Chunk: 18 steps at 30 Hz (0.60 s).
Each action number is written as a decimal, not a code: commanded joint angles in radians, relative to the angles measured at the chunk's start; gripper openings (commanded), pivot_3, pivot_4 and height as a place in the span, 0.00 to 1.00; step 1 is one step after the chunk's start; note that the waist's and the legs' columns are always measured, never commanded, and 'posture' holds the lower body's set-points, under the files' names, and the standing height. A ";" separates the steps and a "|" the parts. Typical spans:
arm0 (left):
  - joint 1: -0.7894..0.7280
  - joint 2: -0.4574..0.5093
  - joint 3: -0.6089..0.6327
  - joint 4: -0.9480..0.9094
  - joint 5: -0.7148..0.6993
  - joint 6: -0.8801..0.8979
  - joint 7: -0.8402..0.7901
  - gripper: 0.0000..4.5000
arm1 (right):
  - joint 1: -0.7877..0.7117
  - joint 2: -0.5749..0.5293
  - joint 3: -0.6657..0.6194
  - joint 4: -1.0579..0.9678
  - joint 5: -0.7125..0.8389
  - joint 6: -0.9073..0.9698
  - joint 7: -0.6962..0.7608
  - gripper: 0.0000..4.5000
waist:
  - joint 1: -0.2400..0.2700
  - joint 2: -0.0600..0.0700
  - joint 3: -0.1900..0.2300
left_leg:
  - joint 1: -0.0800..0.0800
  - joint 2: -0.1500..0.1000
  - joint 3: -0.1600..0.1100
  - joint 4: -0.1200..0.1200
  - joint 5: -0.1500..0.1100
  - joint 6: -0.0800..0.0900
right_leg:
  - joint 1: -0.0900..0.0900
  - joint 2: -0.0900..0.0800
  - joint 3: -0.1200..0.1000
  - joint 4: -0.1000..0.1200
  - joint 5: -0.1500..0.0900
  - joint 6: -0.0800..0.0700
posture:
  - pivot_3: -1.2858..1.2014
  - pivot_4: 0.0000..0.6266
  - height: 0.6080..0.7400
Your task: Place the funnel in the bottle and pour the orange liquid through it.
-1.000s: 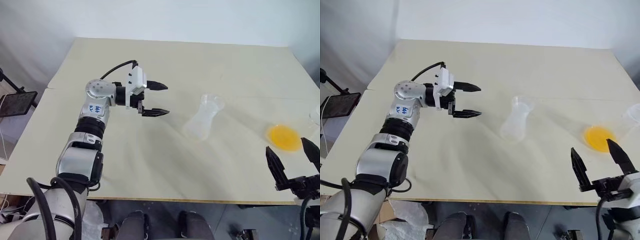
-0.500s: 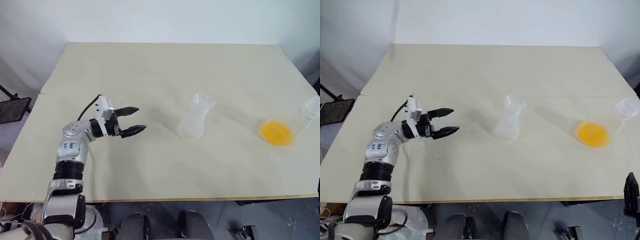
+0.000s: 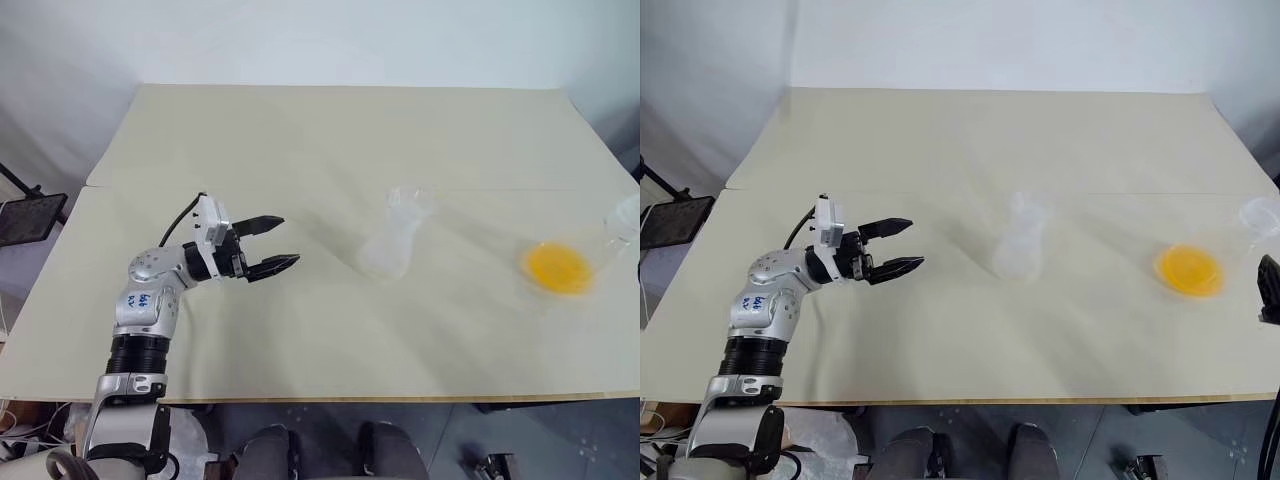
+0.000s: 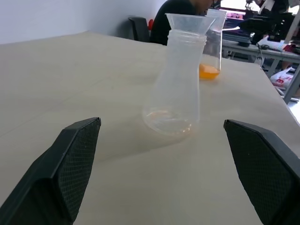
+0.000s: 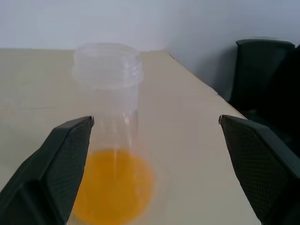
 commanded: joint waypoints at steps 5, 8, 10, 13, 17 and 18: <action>0.034 0.005 -0.004 -0.094 -0.042 0.013 0.012 0.99 | -0.173 -0.101 0.071 0.150 -0.035 0.048 0.102 1.00 | 0.001 0.000 0.000 | -0.001 0.000 0.000 0.000 0.000 0.000 | 0.000 0.000 0.000 0.000 0.000 0.000 | 0.52 0.24 1.00; 0.038 0.009 -0.006 -0.103 -0.045 0.012 0.018 0.99 | -0.223 -0.111 0.090 0.200 -0.067 0.032 0.117 1.00 | 0.002 0.000 0.000 | -0.001 0.000 0.000 0.000 0.000 0.000 | 0.000 0.000 -0.001 0.000 0.000 0.000 | 0.52 0.24 1.00; 0.038 0.008 -0.005 -0.104 -0.044 0.009 0.024 0.99 | -0.267 -0.116 0.100 0.256 -0.093 0.017 0.116 1.00 | 0.001 0.000 0.000 | -0.001 0.000 0.000 0.001 0.000 0.000 | 0.000 0.000 -0.001 0.000 0.000 0.000 | 0.52 0.24 1.00; 0.036 0.007 -0.007 -0.107 -0.041 0.002 0.029 0.99 | -0.330 -0.118 0.110 0.340 -0.123 -0.012 0.122 1.00 | 0.000 0.000 0.000 | -0.001 0.000 0.000 0.001 0.000 0.000 | 0.000 0.000 -0.001 0.000 0.000 0.000 | 0.52 0.24 1.00; 0.035 0.007 -0.009 -0.109 -0.040 -0.005 0.032 1.00 | -0.382 -0.108 0.103 0.402 -0.137 -0.067 0.142 0.87 | 0.000 0.000 0.000 | -0.001 0.000 0.000 0.001 0.000 0.000 | 0.000 0.000 -0.002 -0.001 0.000 0.000 | 0.52 0.24 1.00; 0.035 0.008 -0.009 -0.110 -0.040 -0.007 0.033 1.00 | -0.391 -0.104 0.100 0.410 -0.133 -0.073 0.148 0.80 | 0.001 0.000 0.000 | -0.001 0.000 0.000 0.001 0.000 0.000 | 0.000 0.000 -0.002 -0.001 0.000 0.000 | 0.52 0.24 1.00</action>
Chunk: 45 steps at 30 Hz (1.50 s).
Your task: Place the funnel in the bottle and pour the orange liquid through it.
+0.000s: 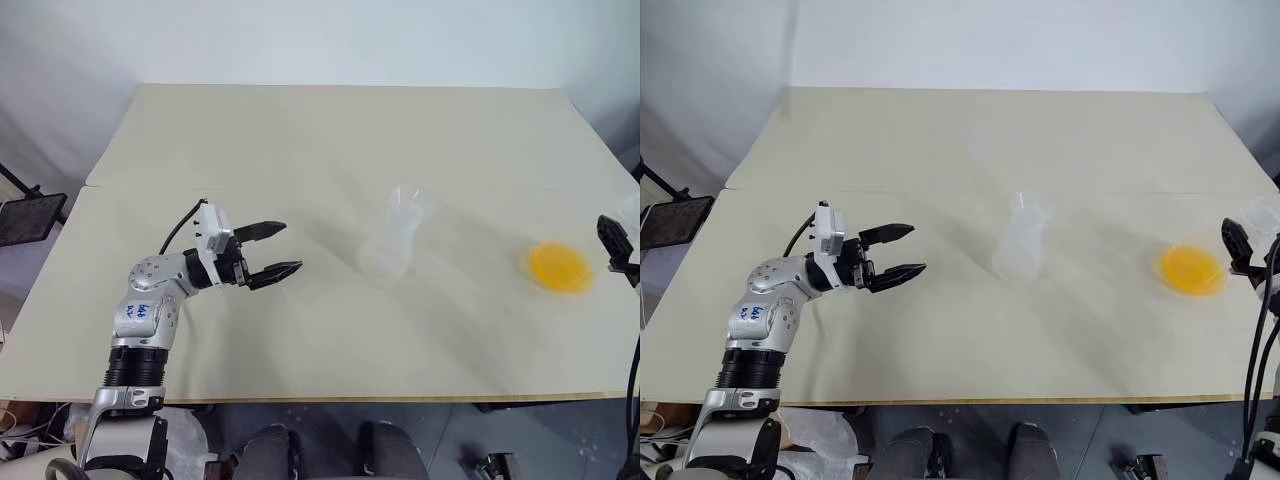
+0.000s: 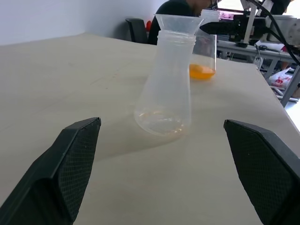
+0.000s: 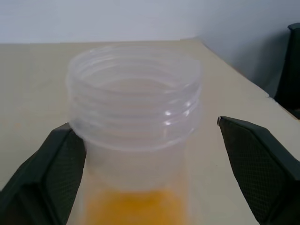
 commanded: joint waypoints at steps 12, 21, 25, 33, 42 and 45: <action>-0.011 0.002 0.003 -0.023 -0.016 -0.030 0.007 1.00 | -0.046 0.020 0.010 -0.091 -0.026 -0.125 0.033 0.54 | -0.002 0.001 0.000 | 0.000 0.000 0.000 0.000 0.000 0.000 | 0.000 0.000 0.000 -0.001 0.000 0.000 | 0.52 0.24 1.00; -0.014 -0.021 0.001 -0.026 -0.033 -0.015 0.031 1.00 | -0.137 0.054 0.252 -0.472 -0.134 0.059 -0.103 0.54 | -0.003 0.004 0.002 | -0.001 0.001 0.000 0.000 0.000 0.000 | -0.001 0.000 0.000 0.000 0.000 0.000 | 0.52 0.24 1.00; -0.011 -0.040 -0.007 -0.036 -0.042 -0.008 0.039 1.00 | -0.204 0.043 0.423 -0.585 -0.309 0.018 -0.123 0.54 | 0.002 0.004 0.002 | -0.003 0.000 -0.003 0.001 0.000 0.000 | -0.001 0.000 -0.003 0.000 0.000 0.000 | 0.52 0.24 1.00; -0.007 -0.071 -0.024 -0.068 -0.051 -0.001 0.053 1.00 | -0.211 0.041 0.604 -0.598 -0.639 -0.185 -0.172 0.54 | 0.001 0.004 0.003 | -0.006 -0.001 -0.005 0.000 0.000 -0.001 | -0.003 -0.001 -0.006 -0.001 0.000 0.000 | 0.52 0.24 1.00; -0.001 -0.097 -0.053 -0.092 -0.046 -0.009 0.072 1.00 | -0.214 0.021 0.619 -0.577 -0.813 -0.301 -0.185 0.54 | -0.001 0.004 0.003 | -0.006 -0.001 -0.005 0.000 0.000 -0.001 | -0.002 0.000 -0.007 -0.002 0.000 0.000 | 0.52 0.24 1.00; -0.004 -0.103 -0.059 -0.091 -0.043 -0.012 0.075 1.00 | -0.211 0.014 0.613 -0.571 -0.871 -0.329 -0.203 0.54 | -0.001 0.004 0.003 | -0.006 -0.001 -0.005 0.000 0.000 -0.001 | -0.002 0.000 -0.007 -0.002 0.000 0.000 | 0.52 0.24 1.00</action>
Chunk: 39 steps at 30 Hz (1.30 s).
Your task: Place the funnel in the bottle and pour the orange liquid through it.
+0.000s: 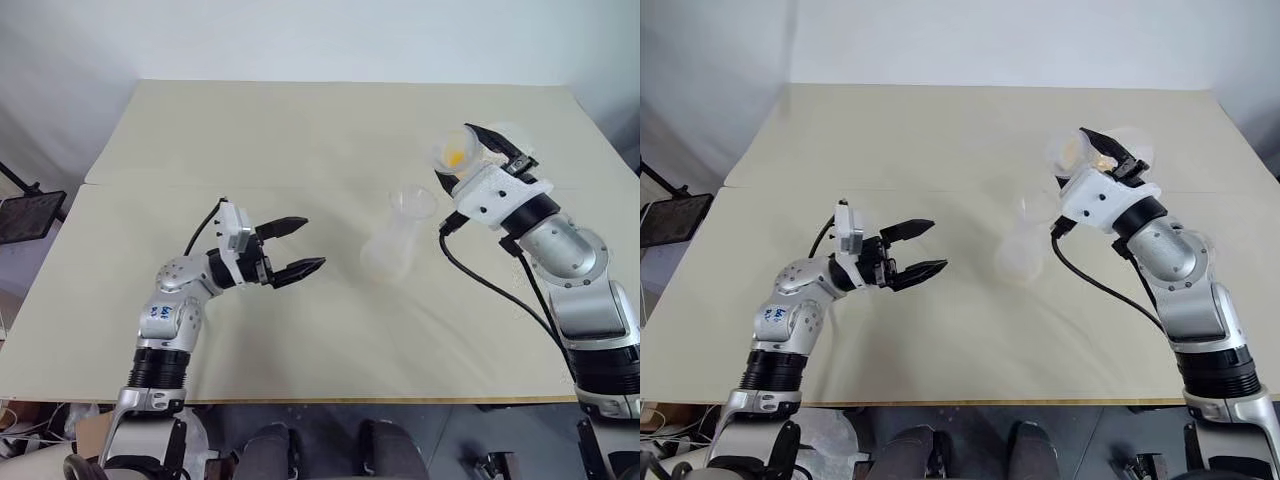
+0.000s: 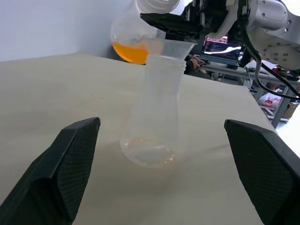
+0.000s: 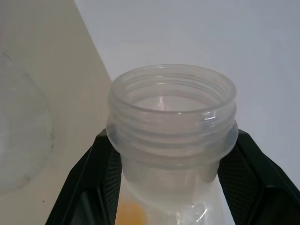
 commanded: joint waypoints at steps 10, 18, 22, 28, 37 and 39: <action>0.006 -0.010 -0.026 -0.052 -0.013 -0.011 0.008 1.00 | 0.026 -0.042 -0.039 -0.023 -0.146 -0.109 -0.053 0.54 | 0.000 0.000 0.000 | 0.000 0.000 0.000 0.000 0.000 0.000 | 0.001 0.000 0.000 -0.001 0.000 0.000 | 0.52 0.24 1.00; 0.007 -0.015 -0.033 -0.055 -0.014 -0.009 0.013 1.00 | 0.055 -0.057 -0.045 -0.041 -0.226 -0.144 -0.083 0.54 | 0.000 0.000 0.000 | 0.000 0.001 0.000 0.000 0.000 0.000 | 0.001 0.001 0.000 -0.003 0.000 0.000 | 0.52 0.24 1.00; 0.011 -0.023 -0.038 -0.059 -0.013 -0.009 0.019 1.00 | 0.063 -0.068 -0.040 -0.048 -0.279 -0.166 -0.103 0.54 | 0.000 0.000 0.000 | 0.000 0.001 0.000 0.000 0.000 0.000 | 0.001 0.001 0.000 -0.003 0.000 0.000 | 0.52 0.24 1.00; 0.012 -0.029 -0.039 -0.063 -0.013 -0.005 0.025 1.00 | 0.063 -0.076 -0.036 -0.048 -0.348 -0.188 -0.130 0.54 | 0.000 0.000 0.000 | 0.000 0.001 0.000 0.000 0.000 0.000 | 0.001 0.001 0.000 -0.004 0.000 0.000 | 0.52 0.24 1.00; 0.015 -0.030 -0.039 -0.071 -0.014 -0.005 0.034 1.00 | 0.057 -0.075 -0.029 -0.050 -0.402 -0.206 -0.159 0.54 | 0.000 0.000 0.000 | 0.000 0.001 0.000 0.000 0.000 0.000 | 0.001 0.001 0.000 -0.004 0.000 0.000 | 0.52 0.24 1.00; 0.016 -0.030 -0.039 -0.073 -0.015 -0.004 0.035 1.00 | 0.058 -0.075 -0.026 -0.053 -0.419 -0.216 -0.166 0.54 | 0.000 0.000 0.000 | 0.000 0.001 0.000 0.000 0.000 0.000 | 0.001 0.001 0.000 -0.004 0.000 0.000 | 0.52 0.24 1.00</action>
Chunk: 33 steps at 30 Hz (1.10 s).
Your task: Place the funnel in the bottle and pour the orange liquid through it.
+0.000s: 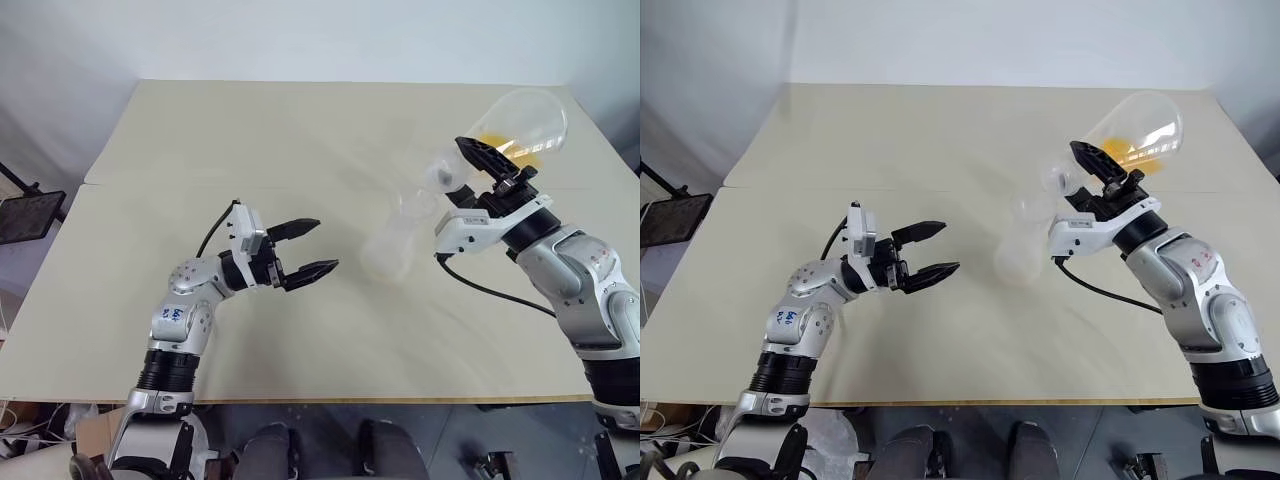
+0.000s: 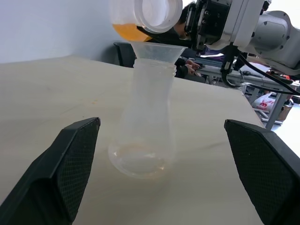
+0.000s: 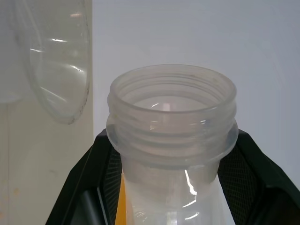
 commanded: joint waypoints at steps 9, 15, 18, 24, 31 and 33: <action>0.008 -0.001 -0.003 -0.045 -0.016 -0.001 0.006 1.00 | -0.005 -0.013 -0.021 -0.045 -0.087 -0.042 -0.071 0.54 | 0.000 0.000 0.000 | 0.000 0.000 0.000 0.000 0.000 0.000 | 0.000 0.000 0.000 0.000 0.000 0.000 | 0.52 0.24 1.00; 0.006 -0.003 -0.004 -0.045 -0.017 0.001 0.006 1.00 | 0.002 -0.019 -0.020 -0.053 -0.164 -0.037 -0.108 0.54 | 0.000 0.000 0.000 | 0.000 0.000 0.000 0.000 0.000 0.000 | 0.000 0.000 0.000 0.000 0.000 0.000 | 0.52 0.24 1.00; 0.007 -0.003 -0.004 -0.046 -0.017 0.002 0.006 1.00 | 0.003 -0.015 -0.021 -0.050 -0.158 -0.038 -0.104 0.54 | 0.000 0.000 0.000 | 0.000 0.000 0.000 0.000 0.000 0.000 | 0.000 0.000 0.000 0.000 0.000 0.000 | 0.52 0.24 1.00; 0.007 -0.005 -0.005 -0.045 -0.017 0.002 0.008 1.00 | 0.007 -0.014 -0.021 -0.056 -0.168 -0.037 -0.110 0.54 | 0.000 0.000 0.000 | 0.000 0.000 0.000 0.000 0.000 0.000 | 0.000 0.000 0.000 0.000 0.000 0.000 | 0.52 0.24 1.00; 0.009 -0.009 -0.006 -0.048 -0.015 0.001 0.012 1.00 | 0.003 -0.021 -0.026 -0.054 -0.178 -0.039 -0.124 0.54 | 0.000 0.000 0.000 | 0.000 0.000 0.000 0.000 0.000 0.000 | 0.000 0.000 0.000 0.000 0.000 0.000 | 0.52 0.24 1.00; 0.009 -0.011 -0.006 -0.048 -0.015 0.000 0.013 1.00 | 0.002 -0.021 -0.029 -0.055 -0.191 -0.034 -0.134 0.54 | 0.000 0.000 0.000 | 0.000 0.000 0.000 0.000 0.000 0.000 | 0.000 0.000 0.000 0.000 0.000 0.000 | 0.52 0.24 1.00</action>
